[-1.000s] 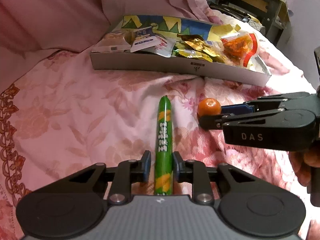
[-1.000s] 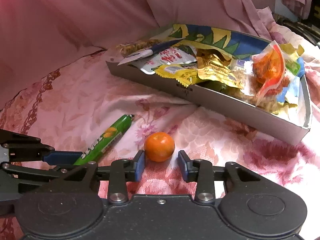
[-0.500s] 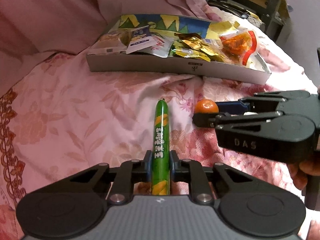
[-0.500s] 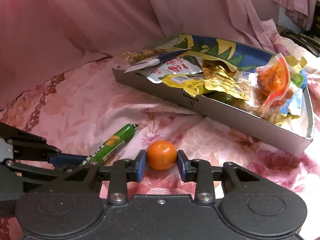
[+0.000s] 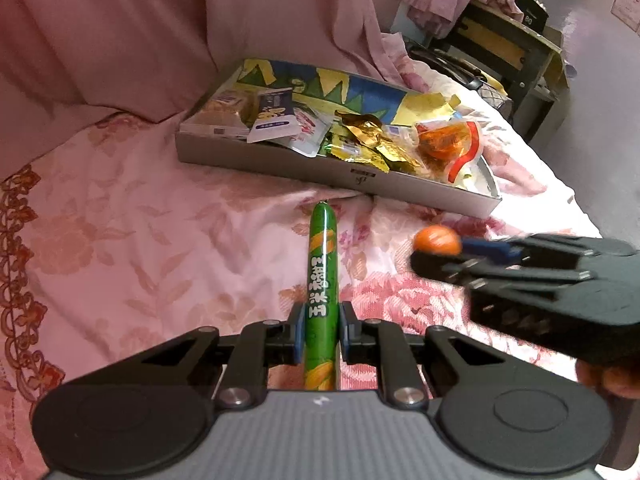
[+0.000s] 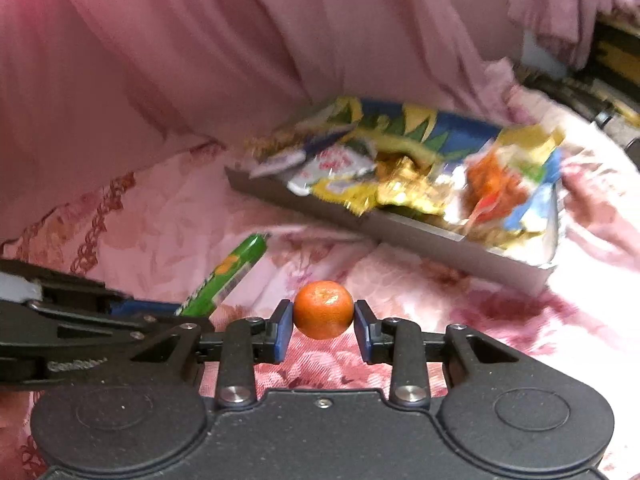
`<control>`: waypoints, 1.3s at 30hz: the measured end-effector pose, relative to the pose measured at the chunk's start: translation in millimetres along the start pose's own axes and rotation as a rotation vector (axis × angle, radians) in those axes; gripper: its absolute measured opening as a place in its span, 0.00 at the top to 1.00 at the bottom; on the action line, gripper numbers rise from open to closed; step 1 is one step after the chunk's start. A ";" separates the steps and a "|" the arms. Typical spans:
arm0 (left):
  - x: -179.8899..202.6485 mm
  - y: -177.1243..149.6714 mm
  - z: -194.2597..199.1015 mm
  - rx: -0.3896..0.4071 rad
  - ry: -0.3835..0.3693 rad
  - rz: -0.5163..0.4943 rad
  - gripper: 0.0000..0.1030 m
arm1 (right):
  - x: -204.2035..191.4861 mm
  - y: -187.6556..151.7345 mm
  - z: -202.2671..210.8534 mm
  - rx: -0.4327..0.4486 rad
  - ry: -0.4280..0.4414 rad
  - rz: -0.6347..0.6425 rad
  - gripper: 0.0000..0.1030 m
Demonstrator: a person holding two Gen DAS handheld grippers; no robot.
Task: Organize snacks
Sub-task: 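Lift the green sausage stick and mandarin and carry both over the tray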
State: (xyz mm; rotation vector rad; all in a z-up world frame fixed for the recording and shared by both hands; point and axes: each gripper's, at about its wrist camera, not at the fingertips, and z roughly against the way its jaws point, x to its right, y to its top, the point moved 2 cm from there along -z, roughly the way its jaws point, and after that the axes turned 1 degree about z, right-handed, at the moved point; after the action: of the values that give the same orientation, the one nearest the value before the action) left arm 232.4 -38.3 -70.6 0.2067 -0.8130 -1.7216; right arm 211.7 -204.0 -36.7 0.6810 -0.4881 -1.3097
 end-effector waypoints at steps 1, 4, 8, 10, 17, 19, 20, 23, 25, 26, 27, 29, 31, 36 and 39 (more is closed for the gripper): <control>0.2 -0.5 1.9 0.004 0.001 0.003 0.83 | 0.2 0.6 7.4 0.018 -0.002 -0.006 0.66; 1.1 -0.4 9.7 0.031 0.005 0.014 0.83 | -2.5 -1.2 30.2 0.067 -0.001 -0.006 0.66; 2.1 1.3 22.7 0.085 -0.001 0.045 0.82 | -8.8 -6.7 53.0 0.117 -0.010 0.013 0.66; 2.0 2.5 28.7 0.111 0.004 0.066 0.82 | -11.4 -6.3 60.8 0.143 -0.014 0.019 0.66; 4.9 11.9 55.5 0.231 0.038 0.115 0.82 | -17.6 9.2 79.5 0.243 -0.011 -0.008 0.66; 5.6 14.3 64.2 0.270 0.046 0.125 0.82 | -19.1 12.7 85.1 0.267 -0.010 -0.007 0.66; 5.4 15.7 68.0 0.286 0.046 0.134 0.82 | -19.5 14.1 88.3 0.279 -0.012 -0.008 0.66; 4.8 18.2 76.0 0.327 0.041 0.151 0.82 | -18.5 16.8 98.1 0.308 -0.014 -0.014 0.66; 4.7 19.2 79.5 0.348 0.044 0.151 0.82 | -17.6 17.4 104.6 0.324 -0.016 -0.009 0.66; 4.5 19.2 81.0 0.358 0.048 0.150 0.82 | -16.3 18.2 108.2 0.333 -0.018 -0.001 0.66; 4.7 19.8 81.8 0.364 0.053 0.149 0.82 | -15.1 19.3 111.6 0.342 -0.021 0.009 0.66; 4.2 20.8 82.7 0.373 0.059 0.151 0.82 | -11.4 23.0 118.5 0.368 -0.030 0.037 0.66; 3.3 21.4 82.9 0.383 0.058 0.154 0.82 | -6.2 27.4 123.4 0.394 -0.047 0.061 0.66; 6.3 36.5 72.5 0.380 0.053 0.148 0.82 | 14.0 35.3 121.4 0.444 -0.092 0.123 0.66; 12.3 53.6 62.9 0.382 0.042 0.138 0.82 | 31.8 40.4 106.4 0.445 -0.100 0.059 0.66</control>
State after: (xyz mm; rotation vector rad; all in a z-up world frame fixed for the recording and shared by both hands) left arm 237.2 -28.9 12.3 0.4331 -1.0957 -1.4175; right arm 174.8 -249.4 65.9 0.9622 -0.8904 -1.1922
